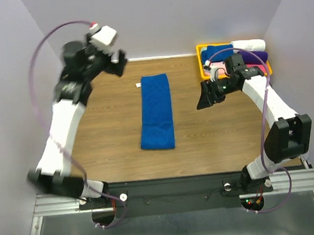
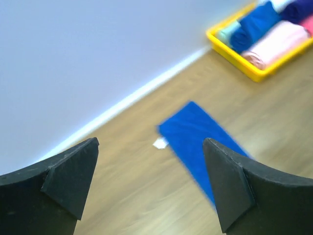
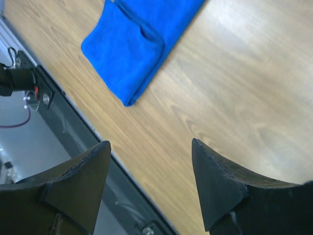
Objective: Roll the towels
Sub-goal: Fold the towel, then roll the towel
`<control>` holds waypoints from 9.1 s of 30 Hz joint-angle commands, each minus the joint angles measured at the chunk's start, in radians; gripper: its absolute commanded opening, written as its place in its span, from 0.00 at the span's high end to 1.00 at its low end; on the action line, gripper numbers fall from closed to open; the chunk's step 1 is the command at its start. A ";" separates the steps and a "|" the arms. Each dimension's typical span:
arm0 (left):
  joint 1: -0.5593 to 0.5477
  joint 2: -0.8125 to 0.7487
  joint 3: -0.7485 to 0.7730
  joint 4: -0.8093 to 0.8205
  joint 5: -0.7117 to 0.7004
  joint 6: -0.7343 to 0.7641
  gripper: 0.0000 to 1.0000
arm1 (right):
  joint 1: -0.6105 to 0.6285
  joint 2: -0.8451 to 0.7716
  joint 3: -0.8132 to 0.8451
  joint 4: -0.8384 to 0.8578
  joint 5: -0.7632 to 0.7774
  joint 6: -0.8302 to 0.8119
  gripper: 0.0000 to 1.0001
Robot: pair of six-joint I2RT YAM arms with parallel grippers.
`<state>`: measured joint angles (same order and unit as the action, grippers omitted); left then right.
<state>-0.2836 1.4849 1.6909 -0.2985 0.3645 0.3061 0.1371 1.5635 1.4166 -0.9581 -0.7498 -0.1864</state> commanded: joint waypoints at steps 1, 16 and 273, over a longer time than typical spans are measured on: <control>0.014 -0.253 -0.279 -0.016 0.077 0.253 0.01 | -0.004 -0.016 -0.066 -0.044 -0.002 -0.021 0.29; -0.325 -0.781 -0.896 -0.378 -0.028 0.734 0.21 | 0.091 -0.001 -0.166 0.025 -0.094 0.036 0.47; -0.100 0.792 -0.198 -0.817 0.564 0.818 0.59 | 0.797 0.167 -0.318 0.754 0.610 -0.469 0.23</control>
<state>-0.3916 2.2299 1.4902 -1.1416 1.0855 1.0805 0.9318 1.7100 1.0653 -0.2752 -0.1131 -0.6430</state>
